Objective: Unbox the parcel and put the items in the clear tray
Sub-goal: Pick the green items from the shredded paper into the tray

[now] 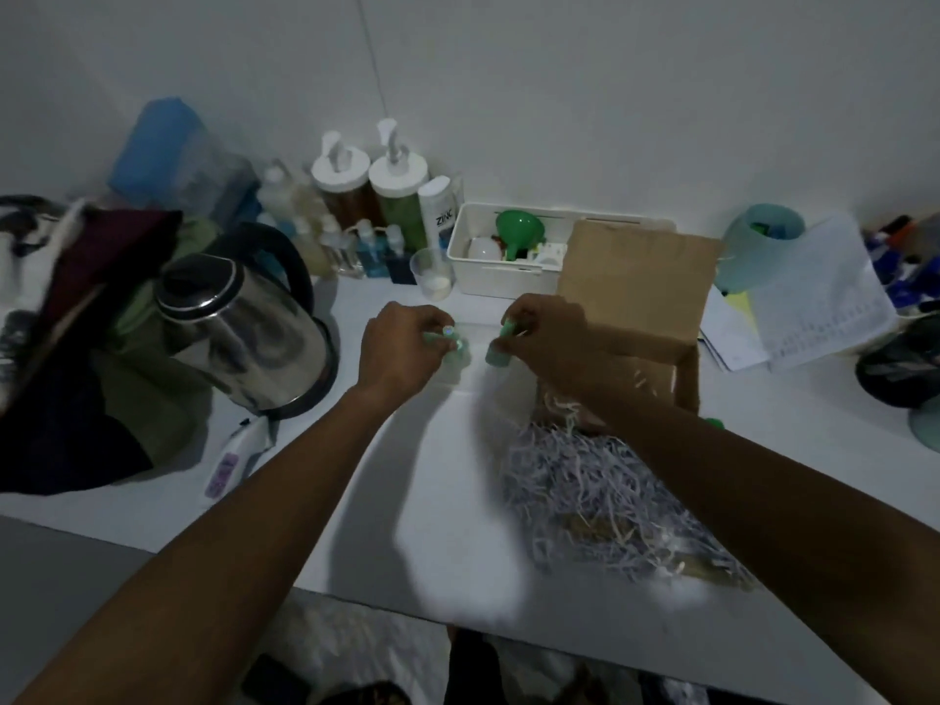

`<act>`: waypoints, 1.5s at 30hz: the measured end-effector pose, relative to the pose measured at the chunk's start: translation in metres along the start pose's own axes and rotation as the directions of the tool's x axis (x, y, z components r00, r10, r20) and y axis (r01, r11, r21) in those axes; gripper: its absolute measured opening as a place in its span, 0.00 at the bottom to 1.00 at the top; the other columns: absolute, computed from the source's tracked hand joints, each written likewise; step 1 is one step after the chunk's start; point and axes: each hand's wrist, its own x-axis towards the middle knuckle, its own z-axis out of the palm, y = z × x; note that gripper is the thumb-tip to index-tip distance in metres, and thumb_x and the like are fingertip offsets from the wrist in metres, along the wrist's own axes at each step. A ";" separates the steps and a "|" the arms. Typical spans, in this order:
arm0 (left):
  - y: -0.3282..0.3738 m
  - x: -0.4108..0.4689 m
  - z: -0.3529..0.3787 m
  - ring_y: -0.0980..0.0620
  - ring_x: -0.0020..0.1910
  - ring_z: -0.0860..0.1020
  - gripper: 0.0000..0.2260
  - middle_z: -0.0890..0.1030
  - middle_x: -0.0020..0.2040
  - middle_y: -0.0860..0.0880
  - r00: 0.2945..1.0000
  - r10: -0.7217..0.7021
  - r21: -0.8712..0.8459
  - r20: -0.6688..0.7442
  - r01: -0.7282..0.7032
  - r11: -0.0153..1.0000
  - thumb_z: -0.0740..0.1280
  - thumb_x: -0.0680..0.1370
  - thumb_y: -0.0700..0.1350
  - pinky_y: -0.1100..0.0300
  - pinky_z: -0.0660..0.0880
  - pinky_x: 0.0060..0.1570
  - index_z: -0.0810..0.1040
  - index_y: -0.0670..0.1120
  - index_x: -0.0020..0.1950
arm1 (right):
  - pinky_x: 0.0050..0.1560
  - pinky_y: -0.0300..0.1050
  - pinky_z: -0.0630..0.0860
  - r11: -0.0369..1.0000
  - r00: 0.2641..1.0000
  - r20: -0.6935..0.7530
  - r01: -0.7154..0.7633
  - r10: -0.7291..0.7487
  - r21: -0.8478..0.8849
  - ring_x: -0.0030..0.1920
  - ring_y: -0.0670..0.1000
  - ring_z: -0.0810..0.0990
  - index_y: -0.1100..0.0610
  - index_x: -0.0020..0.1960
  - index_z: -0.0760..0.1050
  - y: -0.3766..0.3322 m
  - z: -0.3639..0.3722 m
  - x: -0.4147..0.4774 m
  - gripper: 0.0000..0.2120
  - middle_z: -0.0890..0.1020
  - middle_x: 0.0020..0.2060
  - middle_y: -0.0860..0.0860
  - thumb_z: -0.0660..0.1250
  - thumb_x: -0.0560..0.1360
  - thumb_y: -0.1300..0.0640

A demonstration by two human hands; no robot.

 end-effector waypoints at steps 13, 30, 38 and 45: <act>-0.048 0.083 0.046 0.47 0.45 0.76 0.10 0.83 0.41 0.48 0.894 0.388 0.147 0.225 -0.425 0.893 0.74 0.72 0.51 0.56 0.63 0.44 0.85 0.52 0.51 | 0.41 0.48 0.75 0.805 0.944 0.196 0.329 -0.266 -0.494 0.40 0.57 0.80 0.52 0.45 0.85 0.028 0.057 0.063 0.09 0.85 0.38 0.52 0.76 0.67 0.50; -0.034 0.068 0.039 0.46 0.52 0.79 0.14 0.84 0.53 0.52 0.903 0.381 0.098 0.200 -0.405 0.909 0.71 0.72 0.50 0.50 0.72 0.51 0.82 0.51 0.57 | 0.49 0.49 0.73 0.825 0.975 0.099 0.222 -0.200 -0.519 0.51 0.57 0.81 0.51 0.57 0.81 0.033 0.044 0.047 0.17 0.82 0.48 0.52 0.73 0.70 0.49; 0.035 -0.032 0.059 0.44 0.50 0.81 0.11 0.85 0.51 0.48 0.896 0.426 -0.050 0.125 -0.423 0.905 0.72 0.71 0.43 0.48 0.76 0.51 0.84 0.46 0.53 | 0.47 0.45 0.76 0.962 0.966 -0.205 0.102 -0.157 -0.254 0.46 0.51 0.81 0.53 0.53 0.83 0.072 -0.031 -0.055 0.11 0.84 0.47 0.50 0.73 0.70 0.56; 0.098 -0.137 0.109 0.51 0.48 0.83 0.07 0.85 0.47 0.53 0.890 0.321 -0.051 0.324 -0.322 0.945 0.70 0.73 0.48 0.62 0.75 0.48 0.85 0.53 0.49 | 0.39 0.42 0.75 0.980 0.955 -0.293 -0.013 -0.047 -0.201 0.36 0.46 0.77 0.52 0.48 0.82 0.125 -0.098 -0.174 0.07 0.82 0.38 0.49 0.74 0.70 0.55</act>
